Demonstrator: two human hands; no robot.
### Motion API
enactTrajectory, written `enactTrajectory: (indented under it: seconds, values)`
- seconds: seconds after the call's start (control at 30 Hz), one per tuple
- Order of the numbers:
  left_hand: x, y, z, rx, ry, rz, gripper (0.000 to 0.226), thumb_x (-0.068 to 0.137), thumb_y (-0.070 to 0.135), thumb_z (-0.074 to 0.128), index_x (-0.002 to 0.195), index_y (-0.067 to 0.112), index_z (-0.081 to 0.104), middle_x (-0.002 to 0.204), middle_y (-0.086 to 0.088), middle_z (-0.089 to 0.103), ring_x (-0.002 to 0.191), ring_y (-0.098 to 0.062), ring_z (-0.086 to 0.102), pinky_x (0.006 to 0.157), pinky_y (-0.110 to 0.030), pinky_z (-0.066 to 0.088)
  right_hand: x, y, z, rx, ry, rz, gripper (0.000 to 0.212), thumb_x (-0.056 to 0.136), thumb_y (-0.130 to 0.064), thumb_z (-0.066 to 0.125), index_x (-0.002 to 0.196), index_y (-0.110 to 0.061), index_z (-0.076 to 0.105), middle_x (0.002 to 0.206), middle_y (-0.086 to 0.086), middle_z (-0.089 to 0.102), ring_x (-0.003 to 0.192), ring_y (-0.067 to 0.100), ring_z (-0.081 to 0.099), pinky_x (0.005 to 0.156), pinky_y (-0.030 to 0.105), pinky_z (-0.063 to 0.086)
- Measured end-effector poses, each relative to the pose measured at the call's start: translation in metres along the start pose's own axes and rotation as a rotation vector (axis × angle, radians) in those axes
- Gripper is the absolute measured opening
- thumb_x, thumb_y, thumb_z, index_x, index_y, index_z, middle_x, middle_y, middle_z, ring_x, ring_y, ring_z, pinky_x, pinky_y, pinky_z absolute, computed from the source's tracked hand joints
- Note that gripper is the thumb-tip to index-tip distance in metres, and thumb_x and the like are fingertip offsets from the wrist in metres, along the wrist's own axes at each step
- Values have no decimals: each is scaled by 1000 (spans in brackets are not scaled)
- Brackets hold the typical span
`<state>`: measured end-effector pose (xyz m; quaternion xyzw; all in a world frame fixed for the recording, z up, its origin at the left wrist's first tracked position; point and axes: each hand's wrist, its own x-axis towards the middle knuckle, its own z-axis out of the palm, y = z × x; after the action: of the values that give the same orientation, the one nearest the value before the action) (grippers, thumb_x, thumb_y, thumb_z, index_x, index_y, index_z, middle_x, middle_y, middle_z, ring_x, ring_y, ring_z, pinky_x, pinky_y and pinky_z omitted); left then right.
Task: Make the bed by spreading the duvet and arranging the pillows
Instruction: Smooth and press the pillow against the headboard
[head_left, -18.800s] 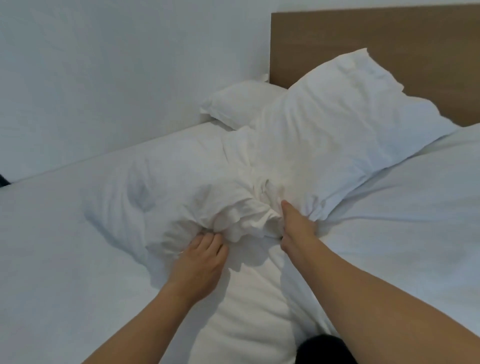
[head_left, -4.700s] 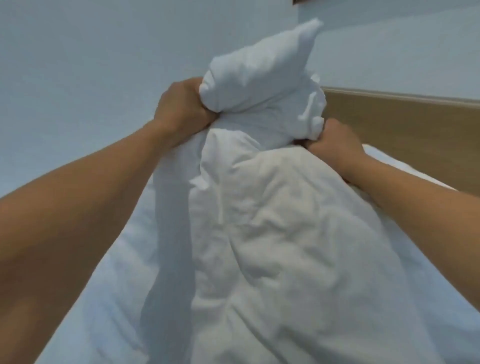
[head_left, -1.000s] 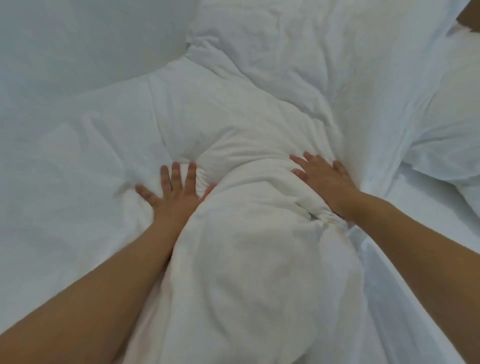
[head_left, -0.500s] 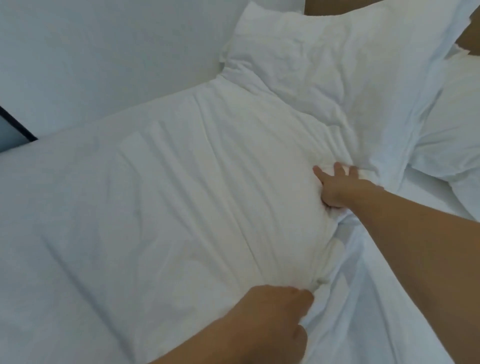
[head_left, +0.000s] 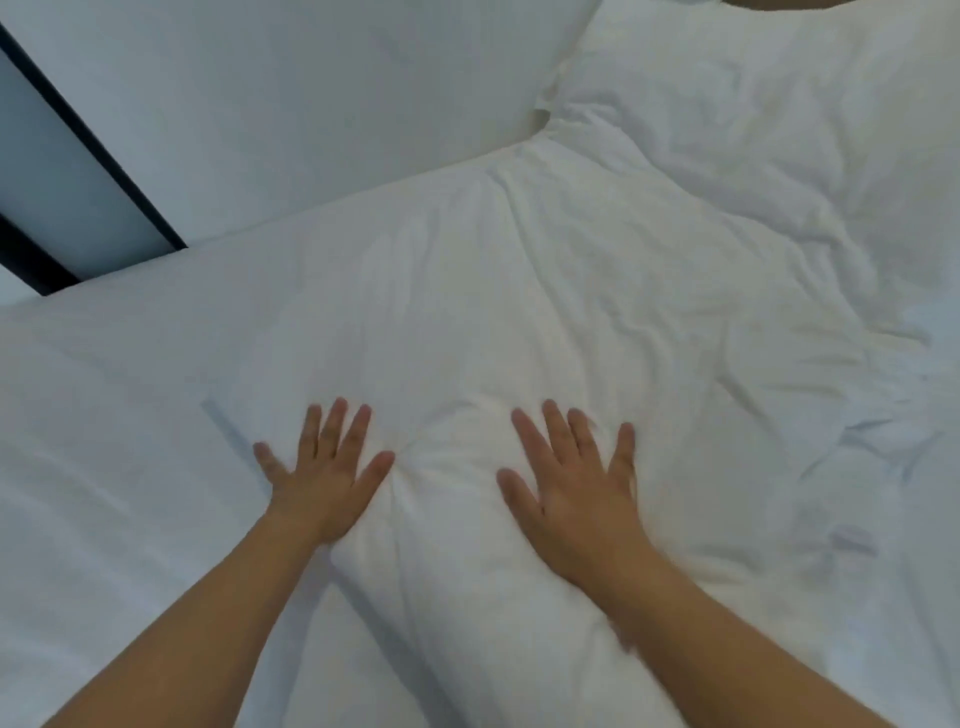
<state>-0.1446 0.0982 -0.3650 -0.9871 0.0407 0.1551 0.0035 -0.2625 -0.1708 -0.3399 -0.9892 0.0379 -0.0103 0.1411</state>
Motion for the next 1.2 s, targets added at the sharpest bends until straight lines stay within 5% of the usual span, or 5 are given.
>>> enactTrajectory:
  seconds: [0.17, 0.33, 0.43, 0.53, 1.2]
  values:
    - [-19, -68, 29, -157, -12, -340, 72, 81, 81, 3, 145, 53, -17, 161, 8, -15, 147, -22, -15, 107, -71, -6, -15, 15, 63, -104, 68, 47, 66, 94, -58, 23, 152, -26, 25, 159, 9, 22, 146, 27, 20, 115, 60, 8]
    - [8, 40, -27, -222, 532, 80, 61, 92, 43, 38, 148, 23, 22, 159, -4, 6, 147, -25, -3, 108, -71, -1, -2, 14, 75, -176, 91, 57, 65, 95, -56, 20, 153, -27, 21, 160, 8, 17, 148, 25, 14, 117, 58, 3]
    - [27, 80, -14, -29, 396, 400, 64, 90, 66, 14, 150, 45, 3, 161, 11, -4, 147, -15, -12, 104, -72, -12, 0, 29, 72, -176, 149, 47, 65, 94, -53, 22, 152, -25, 25, 159, 7, 20, 147, 23, 16, 118, 54, 4]
    - [56, 49, 21, 14, 381, 287, 72, 86, 76, 4, 150, 46, -8, 162, 6, -8, 147, -17, -16, 106, -69, -11, 2, 32, 73, -116, 212, 68, 63, 92, -43, 29, 149, -18, 34, 157, 8, 27, 146, 21, 22, 119, 50, 6]
    - [89, 95, 46, -73, 581, 297, 70, 87, 46, 30, 149, 15, 33, 156, -7, 29, 146, -26, 19, 110, -69, -1, 36, 50, 101, -119, 417, -5, 63, 86, -34, 33, 143, -10, 44, 150, 11, 39, 140, 25, 35, 117, 54, 13]
